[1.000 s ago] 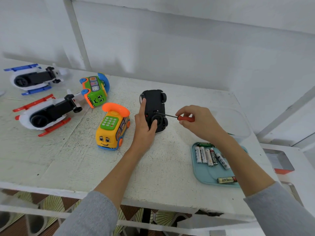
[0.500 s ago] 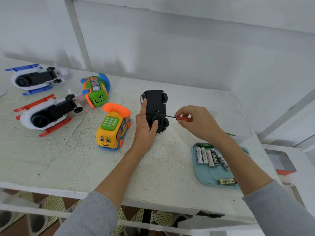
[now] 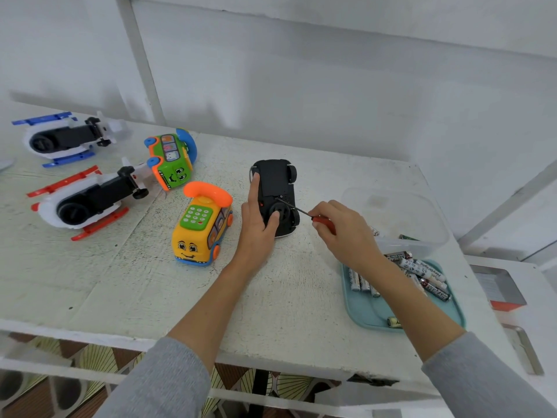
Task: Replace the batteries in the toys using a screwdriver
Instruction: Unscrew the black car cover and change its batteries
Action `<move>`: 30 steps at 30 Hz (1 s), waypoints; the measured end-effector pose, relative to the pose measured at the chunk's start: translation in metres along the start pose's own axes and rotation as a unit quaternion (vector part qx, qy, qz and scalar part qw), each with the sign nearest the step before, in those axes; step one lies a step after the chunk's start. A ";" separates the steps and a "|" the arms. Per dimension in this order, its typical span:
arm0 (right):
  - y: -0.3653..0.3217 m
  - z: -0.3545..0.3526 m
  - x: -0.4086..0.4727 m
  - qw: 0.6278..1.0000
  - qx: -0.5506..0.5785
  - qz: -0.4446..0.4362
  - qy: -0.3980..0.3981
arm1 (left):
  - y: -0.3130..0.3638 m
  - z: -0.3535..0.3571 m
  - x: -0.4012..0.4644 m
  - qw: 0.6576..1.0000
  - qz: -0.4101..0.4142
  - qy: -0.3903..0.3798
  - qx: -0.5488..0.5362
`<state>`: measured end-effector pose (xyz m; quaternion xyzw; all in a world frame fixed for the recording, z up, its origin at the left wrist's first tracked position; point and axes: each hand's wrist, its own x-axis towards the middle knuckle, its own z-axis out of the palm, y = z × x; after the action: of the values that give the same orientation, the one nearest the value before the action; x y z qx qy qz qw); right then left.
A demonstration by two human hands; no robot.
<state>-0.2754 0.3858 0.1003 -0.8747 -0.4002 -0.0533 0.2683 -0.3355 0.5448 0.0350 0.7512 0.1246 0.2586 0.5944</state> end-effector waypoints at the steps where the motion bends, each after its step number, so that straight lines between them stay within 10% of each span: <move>1: 0.002 0.002 -0.001 1.000 0.001 -0.003 0.004 | 0.001 0.000 0.000 1.000 -0.002 -0.001 -0.003; 30: 0.014 0.011 -0.007 0.996 0.053 -0.054 0.052 | 0.026 -0.009 -0.001 0.982 -0.067 -0.029 -0.175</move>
<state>-0.2710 0.3792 0.0832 -0.8326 -0.4342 -0.0921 0.3313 -0.3444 0.5449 0.0616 0.6323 0.1099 0.2147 0.7362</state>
